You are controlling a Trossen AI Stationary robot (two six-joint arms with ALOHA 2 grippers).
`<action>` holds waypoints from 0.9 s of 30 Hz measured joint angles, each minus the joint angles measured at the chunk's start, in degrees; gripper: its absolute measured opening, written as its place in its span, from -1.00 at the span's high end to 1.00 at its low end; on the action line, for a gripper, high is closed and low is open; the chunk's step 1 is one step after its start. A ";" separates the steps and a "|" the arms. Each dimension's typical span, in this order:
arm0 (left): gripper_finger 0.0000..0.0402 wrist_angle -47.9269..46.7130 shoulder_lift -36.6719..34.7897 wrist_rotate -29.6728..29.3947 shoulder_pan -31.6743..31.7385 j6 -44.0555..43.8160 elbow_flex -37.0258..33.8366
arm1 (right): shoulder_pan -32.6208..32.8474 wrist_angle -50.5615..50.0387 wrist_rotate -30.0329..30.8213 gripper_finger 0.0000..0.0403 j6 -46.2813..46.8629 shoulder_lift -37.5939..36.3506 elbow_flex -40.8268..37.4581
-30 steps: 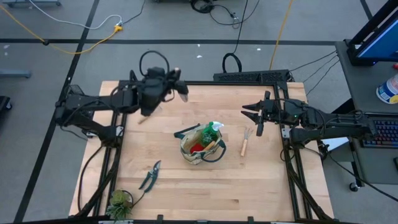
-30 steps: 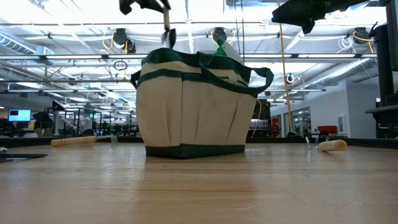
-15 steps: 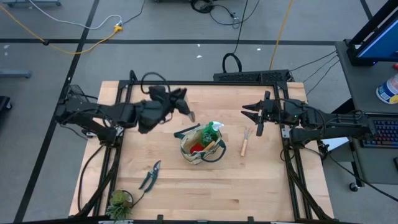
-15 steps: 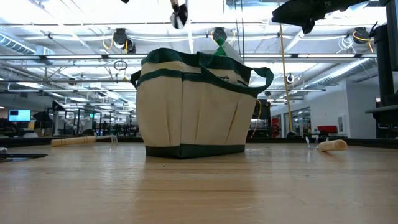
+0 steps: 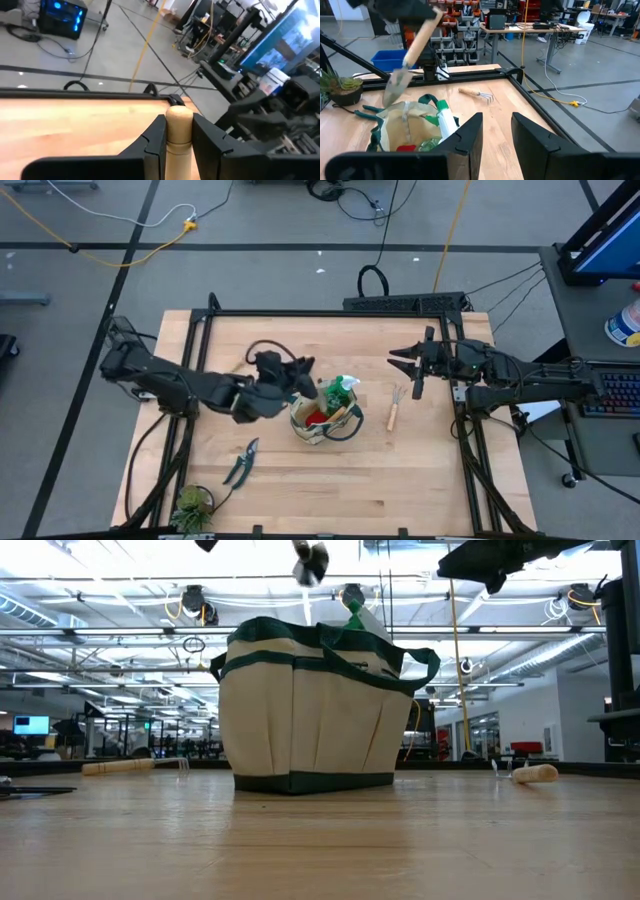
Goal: Pick & Place Garden tools in Gardening bag
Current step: Put the trowel into the gardening bag
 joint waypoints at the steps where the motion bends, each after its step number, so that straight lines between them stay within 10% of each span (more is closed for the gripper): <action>1: 0.67 0.56 0.78 0.10 -0.09 -0.43 0.00 | -0.01 0.04 0.00 0.53 0.00 0.01 0.00; 27: 0.67 -5.93 8.37 0.00 -0.31 7.12 -0.01 | -0.01 -1.48 0.00 0.53 0.02 0.00 0.00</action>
